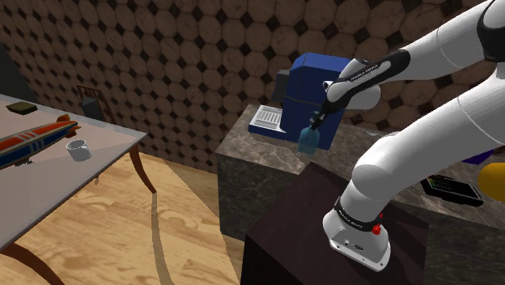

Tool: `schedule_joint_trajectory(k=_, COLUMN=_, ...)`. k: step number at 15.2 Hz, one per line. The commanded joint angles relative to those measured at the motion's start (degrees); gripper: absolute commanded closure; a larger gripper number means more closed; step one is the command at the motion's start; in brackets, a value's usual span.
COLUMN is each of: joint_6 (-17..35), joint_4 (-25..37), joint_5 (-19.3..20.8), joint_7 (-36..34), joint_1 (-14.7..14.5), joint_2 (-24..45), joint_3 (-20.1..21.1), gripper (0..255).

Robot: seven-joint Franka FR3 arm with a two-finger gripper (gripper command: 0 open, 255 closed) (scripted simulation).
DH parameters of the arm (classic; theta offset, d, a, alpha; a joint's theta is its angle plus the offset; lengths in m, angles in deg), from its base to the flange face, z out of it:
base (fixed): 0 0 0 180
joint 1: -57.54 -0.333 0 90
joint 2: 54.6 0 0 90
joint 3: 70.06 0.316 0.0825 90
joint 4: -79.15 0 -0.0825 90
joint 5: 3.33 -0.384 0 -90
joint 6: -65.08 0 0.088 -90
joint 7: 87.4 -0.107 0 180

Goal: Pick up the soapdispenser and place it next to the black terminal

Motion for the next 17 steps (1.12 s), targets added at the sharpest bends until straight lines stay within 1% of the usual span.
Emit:
schedule_joint_trajectory(k=1, joint_6=-2.42, joint_4=0.74, joint_5=0.46, joint_7=-0.64, joint_1=0.98, joint_2=-1.67, joint_3=1.34, gripper=255)
schedule_joint_trajectory(k=8, joint_6=-10.14, joint_4=2.95, joint_5=1.20, joint_7=-2.32, joint_1=3.37, joint_2=-7.14, joint_3=5.27, gripper=255)
schedule_joint_trajectory(k=17, joint_6=-19.20, joint_4=6.75, joint_5=0.60, joint_7=-3.49, joint_1=4.53, joint_2=-12.40, joint_3=9.10, gripper=255)
